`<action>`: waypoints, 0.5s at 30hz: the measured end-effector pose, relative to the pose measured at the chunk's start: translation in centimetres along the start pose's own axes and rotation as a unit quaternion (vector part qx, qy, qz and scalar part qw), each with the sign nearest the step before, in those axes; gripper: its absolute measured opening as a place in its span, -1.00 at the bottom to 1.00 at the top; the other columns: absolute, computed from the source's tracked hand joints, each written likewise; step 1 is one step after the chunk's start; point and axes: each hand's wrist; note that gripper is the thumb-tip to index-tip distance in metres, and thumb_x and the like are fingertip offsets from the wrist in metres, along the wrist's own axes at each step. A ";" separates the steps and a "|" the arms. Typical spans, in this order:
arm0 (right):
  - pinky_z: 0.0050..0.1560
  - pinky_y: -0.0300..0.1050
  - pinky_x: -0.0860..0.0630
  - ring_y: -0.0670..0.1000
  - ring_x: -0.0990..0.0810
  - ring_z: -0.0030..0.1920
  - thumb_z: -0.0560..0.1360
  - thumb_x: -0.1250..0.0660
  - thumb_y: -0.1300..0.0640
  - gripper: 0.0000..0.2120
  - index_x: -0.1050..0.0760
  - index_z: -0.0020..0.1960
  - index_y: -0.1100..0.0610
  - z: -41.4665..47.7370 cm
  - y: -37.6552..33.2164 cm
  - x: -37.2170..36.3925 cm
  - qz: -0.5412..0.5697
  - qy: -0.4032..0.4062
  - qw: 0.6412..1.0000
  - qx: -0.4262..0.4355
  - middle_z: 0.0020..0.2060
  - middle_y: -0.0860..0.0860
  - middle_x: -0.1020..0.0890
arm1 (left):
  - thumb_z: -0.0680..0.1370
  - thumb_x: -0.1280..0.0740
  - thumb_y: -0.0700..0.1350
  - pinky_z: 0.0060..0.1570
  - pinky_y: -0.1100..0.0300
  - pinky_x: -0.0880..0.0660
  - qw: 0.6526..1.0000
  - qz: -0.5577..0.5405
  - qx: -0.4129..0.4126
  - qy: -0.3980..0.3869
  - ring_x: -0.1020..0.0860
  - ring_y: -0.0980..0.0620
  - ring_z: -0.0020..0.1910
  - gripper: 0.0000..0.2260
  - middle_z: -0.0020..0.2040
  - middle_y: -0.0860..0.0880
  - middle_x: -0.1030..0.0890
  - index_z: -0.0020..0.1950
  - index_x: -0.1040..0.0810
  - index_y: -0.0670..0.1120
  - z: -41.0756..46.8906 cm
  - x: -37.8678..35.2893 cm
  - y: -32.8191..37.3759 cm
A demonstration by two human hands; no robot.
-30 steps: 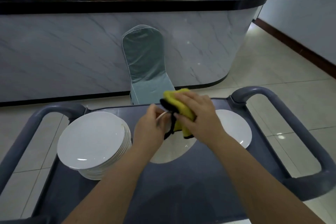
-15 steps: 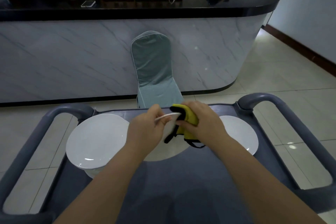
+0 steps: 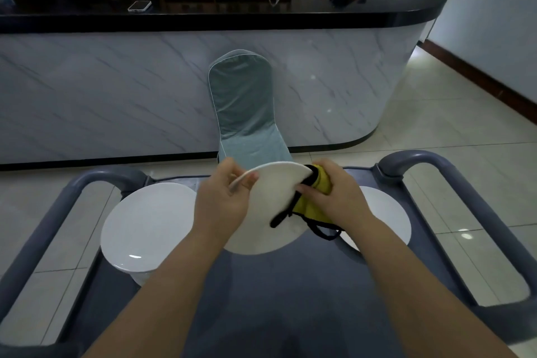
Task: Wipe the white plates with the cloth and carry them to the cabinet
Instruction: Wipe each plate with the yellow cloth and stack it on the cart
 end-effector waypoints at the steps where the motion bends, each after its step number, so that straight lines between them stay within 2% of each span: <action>1: -0.14 -0.12 -0.40 -0.07 -0.50 -0.09 0.41 -0.43 -0.18 -0.69 -0.45 0.06 -0.09 0.1 -0.5 0.0 -0.041 0.009 0.998 0.039 -0.13 -0.19 -0.54 | 0.55 -0.34 0.08 -0.46 0.27 -0.30 0.999 0.021 -0.022 -0.010 -0.44 0.11 -0.39 -0.76 -0.36 0.07 -0.51 -0.25 -0.36 0.09 -0.2 -0.3 0.1; 3: -0.16 -0.03 -0.43 0.03 -0.54 -0.13 0.42 -0.42 -0.14 -0.70 -0.50 0.02 0.01 0.6 -2.2 -0.9 -0.129 0.015 0.976 0.172 -0.15 -0.09 -0.59 | 0.53 -0.28 0.12 -0.45 0.17 -0.25 0.988 0.102 -0.096 -0.056 -0.43 0.03 -0.41 -0.77 -0.41 0.03 -0.49 -0.20 -0.45 -0.01 -0.5 -1.3 0.4; 5: -0.15 -0.01 -0.42 0.06 -0.56 -0.14 0.42 -0.41 -0.14 -0.69 -0.52 0.03 0.03 0.6 -3.4 -1.8 -0.175 0.004 0.957 0.231 -0.14 -0.06 -0.61 | 0.52 -0.26 0.12 -0.41 0.16 -0.22 0.982 0.123 -0.125 -0.068 -0.45 -0.01 -0.40 -0.71 -0.44 0.04 -0.47 -0.18 -0.49 -0.09 -0.4 -1.8 0.0; 6: -0.14 -0.02 -0.43 0.04 -0.56 -0.13 0.42 -0.42 -0.15 -0.69 -0.52 0.04 0.01 0.8 -3.4 -1.7 -0.158 -0.003 0.965 0.211 -0.13 -0.07 -0.61 | 0.53 -0.30 0.10 -0.43 0.17 -0.23 0.988 0.094 -0.104 -0.058 -0.45 0.01 -0.40 -0.76 -0.45 0.05 -0.46 -0.20 -0.48 -0.04 -0.2 -1.6 -0.3; 8: -0.09 -0.10 -0.46 -0.08 -0.55 -0.08 0.40 -0.44 -0.17 -0.68 -0.49 0.08 -0.10 0.9 -2.6 -0.5 -0.055 -0.012 0.994 0.099 -0.10 -0.16 -0.60 | 0.53 -0.37 0.05 -0.46 0.25 -0.31 1.000 -0.005 -0.022 -0.001 -0.46 0.12 -0.42 -0.79 -0.42 0.08 -0.50 -0.26 -0.43 0.08 -0.1 -1.0 -1.1; 10: -0.13 -0.25 -0.42 -0.25 -0.52 -0.07 0.39 -0.46 -0.17 -0.71 -0.47 0.05 -0.18 0.7 -1.2 0.4 0.050 -0.014 0.999 -0.006 -0.12 -0.27 -0.58 | 0.51 -0.37 0.09 -0.46 0.27 -0.35 0.987 -0.112 0.081 0.076 -0.42 0.20 -0.47 -0.79 -0.42 0.07 -0.53 -0.27 -0.43 0.11 -0.8 -0.8 -1.6; 12: -0.19 -0.26 -0.38 -0.28 -0.51 -0.11 0.40 -0.47 -0.14 -0.78 -0.47 -0.07 -0.15 0.3 -0.3 0.6 0.070 0.011 0.997 -0.036 -0.17 -0.25 -0.58 | 0.50 -0.31 0.13 -0.39 0.21 -0.38 0.971 -0.159 0.160 0.081 -0.45 0.18 -0.44 -0.85 -0.39 0.07 -0.55 -0.21 -0.46 0.12 -1.6 -1.1 -1.7; 14: -0.20 -0.19 -0.39 -0.19 -0.52 -0.16 0.42 -0.45 -0.10 -0.81 -0.45 -0.13 -0.11 -0.1 -0.2 0.3 0.046 0.034 0.998 -0.028 -0.24 -0.16 -0.58 | 0.54 -0.21 0.13 -0.30 0.19 -0.37 0.989 -0.068 0.127 0.023 -0.52 0.18 -0.27 -0.88 -0.24 0.14 -0.59 -0.08 -0.47 0.14 -1.6 -1.4 -1.6; 15: -0.21 -0.17 -0.39 -0.15 -0.51 -0.18 0.43 -0.44 -0.09 -0.82 -0.45 -0.13 -0.10 -0.3 -0.4 0.2 0.027 0.042 0.999 -0.010 -0.24 -0.14 -0.57 | 0.58 -0.18 0.09 -0.22 0.17 -0.36 0.998 0.018 0.055 -0.007 -0.54 0.12 -0.14 -0.87 -0.14 0.16 -0.60 0.01 -0.49 0.11 -1.1 -1.4 -1.4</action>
Point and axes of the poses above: each hand's wrist, its own z-axis towards the middle knuckle, its own x-axis out of the back of the hand, y = z × x
